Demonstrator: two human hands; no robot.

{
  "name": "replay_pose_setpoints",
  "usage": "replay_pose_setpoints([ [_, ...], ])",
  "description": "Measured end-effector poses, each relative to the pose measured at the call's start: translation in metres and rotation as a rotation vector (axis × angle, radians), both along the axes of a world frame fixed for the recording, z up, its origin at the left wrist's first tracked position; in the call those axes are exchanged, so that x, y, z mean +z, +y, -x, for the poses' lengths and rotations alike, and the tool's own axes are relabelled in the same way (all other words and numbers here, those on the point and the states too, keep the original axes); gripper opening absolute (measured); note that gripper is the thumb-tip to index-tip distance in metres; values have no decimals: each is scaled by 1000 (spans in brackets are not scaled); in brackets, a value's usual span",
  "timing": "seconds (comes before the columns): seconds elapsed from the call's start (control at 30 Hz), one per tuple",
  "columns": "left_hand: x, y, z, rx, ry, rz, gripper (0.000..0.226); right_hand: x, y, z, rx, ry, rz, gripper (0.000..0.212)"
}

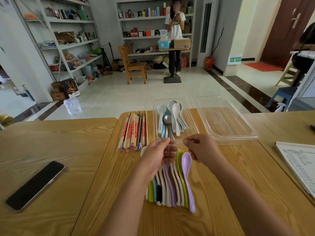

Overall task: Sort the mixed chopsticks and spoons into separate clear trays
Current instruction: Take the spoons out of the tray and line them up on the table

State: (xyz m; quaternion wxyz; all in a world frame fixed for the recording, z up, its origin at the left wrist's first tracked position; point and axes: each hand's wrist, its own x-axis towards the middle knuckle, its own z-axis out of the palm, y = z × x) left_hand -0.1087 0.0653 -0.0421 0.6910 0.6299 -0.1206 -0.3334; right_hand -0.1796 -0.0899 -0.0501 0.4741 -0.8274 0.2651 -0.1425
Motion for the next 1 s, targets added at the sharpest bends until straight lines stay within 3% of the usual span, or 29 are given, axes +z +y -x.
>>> replay_pose_setpoints([
  [0.17,11,-14,-33,38,11,24,29,22,-25,-57,-22,12,97,10],
  [0.43,18,-40,-69,59,27,-11,29,6,-44,-146,-49,232,290,28],
  [0.6,13,-46,-79,68,18,-25,29,-1,-43,-161,-54,294,464,22],
  [0.77,11,-46,-81,76,30,-18,29,-2,-47,-170,-50,301,329,9],
  [1.0,21,-36,-68,99,37,25,28,12,-59,-151,-118,243,71,13],
])
